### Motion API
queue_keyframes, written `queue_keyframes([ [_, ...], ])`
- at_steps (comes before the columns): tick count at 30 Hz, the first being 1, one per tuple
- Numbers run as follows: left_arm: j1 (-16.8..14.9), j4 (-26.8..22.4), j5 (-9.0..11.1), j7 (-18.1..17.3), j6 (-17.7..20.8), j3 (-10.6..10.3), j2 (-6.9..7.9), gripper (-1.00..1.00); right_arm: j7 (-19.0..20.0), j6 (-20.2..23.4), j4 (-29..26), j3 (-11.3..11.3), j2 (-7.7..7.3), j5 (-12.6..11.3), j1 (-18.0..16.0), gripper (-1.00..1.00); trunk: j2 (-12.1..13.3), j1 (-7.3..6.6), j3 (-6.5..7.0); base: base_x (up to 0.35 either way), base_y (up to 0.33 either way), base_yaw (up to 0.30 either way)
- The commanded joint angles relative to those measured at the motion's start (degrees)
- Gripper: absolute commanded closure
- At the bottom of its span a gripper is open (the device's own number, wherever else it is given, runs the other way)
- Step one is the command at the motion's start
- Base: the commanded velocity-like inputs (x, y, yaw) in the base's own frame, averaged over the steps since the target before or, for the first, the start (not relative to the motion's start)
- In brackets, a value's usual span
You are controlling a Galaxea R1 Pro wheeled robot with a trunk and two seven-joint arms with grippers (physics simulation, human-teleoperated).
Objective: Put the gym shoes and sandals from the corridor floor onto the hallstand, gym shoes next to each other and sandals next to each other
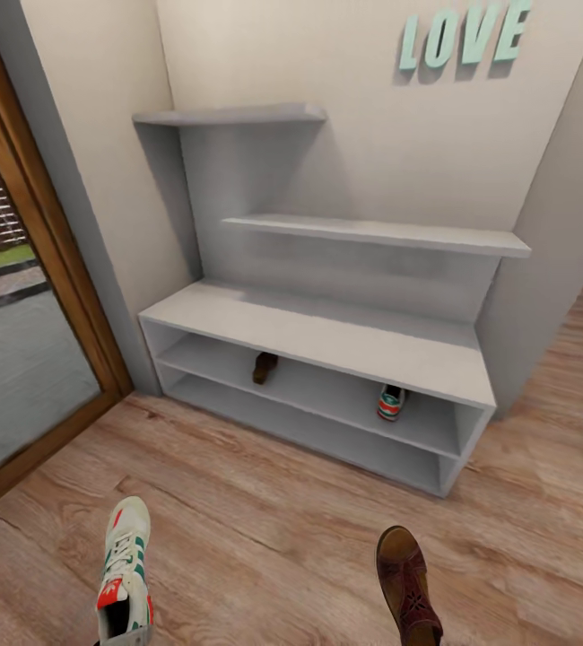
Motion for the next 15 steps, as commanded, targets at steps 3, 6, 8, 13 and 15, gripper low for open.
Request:
queue_keyframes([
  [3, 0.0, 0.0, -0.6, 0.2, -0.2, 0.3, -0.01, 1.0, -0.3, -0.1, 0.0, -0.3, 0.05, 0.6, -0.1, 1.0, 0.0, -0.01, -0.04, -0.021, 0.0, -0.3],
  [6, 0.0, 0.0, -0.6, 0.2, -0.2, 0.3, -0.01, 1.0, -0.3, -0.1, 0.0, -0.3, 0.05, 0.6, -0.1, 1.0, 0.0, -0.01, -0.04, -0.007, 0.0, -0.3],
  [8, 0.0, 0.0, -0.6, 0.2, -0.2, 0.3, -0.01, 1.0, -0.3, -0.1, 0.0, -0.3, 0.05, 0.6, -0.1, 1.0, 0.0, -0.01, -0.04, -0.002, 0.0, -0.3],
  [13, 0.0, 0.1, -0.6, 0.2, -0.2, 0.3, -0.01, 1.0, -0.3, -0.1, 0.0, -0.3, 0.05, 0.6, -0.1, 1.0, 0.0, -0.01, -0.04, -0.001, 0.0, -0.3],
  [15, 0.0, 0.1, -0.6, 0.2, -0.2, 0.3, -0.01, 1.0, -0.3, -0.1, 0.0, -0.3, 0.05, 0.6, -0.1, 1.0, 0.0, -0.01, -0.04, 0.0, 0.0, -0.3],
])
